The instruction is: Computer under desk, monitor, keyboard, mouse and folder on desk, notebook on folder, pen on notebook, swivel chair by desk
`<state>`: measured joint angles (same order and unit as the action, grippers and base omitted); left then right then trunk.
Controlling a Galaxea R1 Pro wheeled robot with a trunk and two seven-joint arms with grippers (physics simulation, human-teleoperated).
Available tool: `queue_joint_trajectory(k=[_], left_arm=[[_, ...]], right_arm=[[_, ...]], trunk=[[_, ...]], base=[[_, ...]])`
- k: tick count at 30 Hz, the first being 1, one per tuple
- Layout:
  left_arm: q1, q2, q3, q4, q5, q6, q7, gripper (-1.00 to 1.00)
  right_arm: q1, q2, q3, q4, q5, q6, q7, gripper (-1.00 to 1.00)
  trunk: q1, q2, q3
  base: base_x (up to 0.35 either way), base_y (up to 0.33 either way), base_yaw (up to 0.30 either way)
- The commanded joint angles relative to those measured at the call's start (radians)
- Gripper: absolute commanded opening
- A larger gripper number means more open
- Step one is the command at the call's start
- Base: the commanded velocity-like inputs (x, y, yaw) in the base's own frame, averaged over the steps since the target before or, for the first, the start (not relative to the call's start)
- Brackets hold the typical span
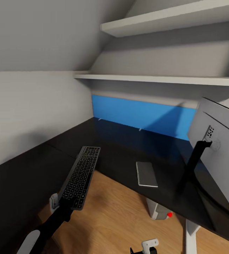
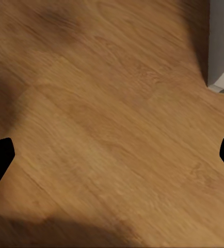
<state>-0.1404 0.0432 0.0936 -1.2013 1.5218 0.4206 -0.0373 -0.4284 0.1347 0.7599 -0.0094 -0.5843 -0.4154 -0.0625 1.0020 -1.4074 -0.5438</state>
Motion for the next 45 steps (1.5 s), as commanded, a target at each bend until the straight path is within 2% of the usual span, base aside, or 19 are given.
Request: queue_joint_trajectory(k=[1,16,20,23,26,33,42,45], left_arm=[[-0.001,0.0,0.001,0.0,0.008,0.006,-0.001,-1.0],[-0.001,-0.002,-0.001,-0.003,0.008,0.006,-0.003,-1.0],[-0.001,-0.002,-0.001,-0.003,0.008,0.006,-0.003,-1.0],[-0.001,-0.001,0.0,-0.003,0.007,0.006,-0.003,-1.0],[-0.001,-0.001,0.002,-0.003,0.006,0.006,-0.003,-1.0],[-0.001,0.0,0.003,-0.029,0.006,0.006,-0.003,-1.0],[-0.001,-0.001,0.0,-0.073,0.005,0.006,-0.002,-1.0],[-0.001,-0.001,0.0,-0.075,0.005,0.006,-0.002,-1.0]], right_arm=[[0.0,0.0,0.009,0.0,-0.003,-0.001,-0.006,1.0],[0.0,-0.005,0.006,0.0,-0.004,-0.017,-0.006,1.0],[0.001,-0.008,0.004,0.002,-0.005,-0.065,-0.007,1.0],[0.014,-0.006,0.005,0.016,-0.004,-0.142,-0.013,1.0],[0.024,-0.003,0.007,0.019,-0.003,-0.172,-0.042,1.0],[0.03,-0.002,0.009,0.018,-0.001,-0.194,-0.208,1.0],[0.035,-0.006,0.007,0.025,0.0,-0.209,-0.247,1.0],[0.047,-0.008,0.008,0.026,0.02,-0.229,-0.242,1.0]], trunk=[[0.0,-0.001,-0.001],[0.0,-0.001,-0.002],[0.0,-0.001,-0.002],[0.0,-0.001,-0.002],[0.0,-0.001,-0.002],[0.0,-0.001,-0.002],[0.0,-0.001,-0.002],[0.0,-0.001,-0.002]], base=[[0.0,0.0,0.164],[0.0,0.0,0.03],[0.0,0.0,0.0],[0.0,0.0,0.0],[0.0,0.0,0.0],[0.0,0.0,0.0],[0.0,0.0,0.0],[0.0,0.0,0.0]])
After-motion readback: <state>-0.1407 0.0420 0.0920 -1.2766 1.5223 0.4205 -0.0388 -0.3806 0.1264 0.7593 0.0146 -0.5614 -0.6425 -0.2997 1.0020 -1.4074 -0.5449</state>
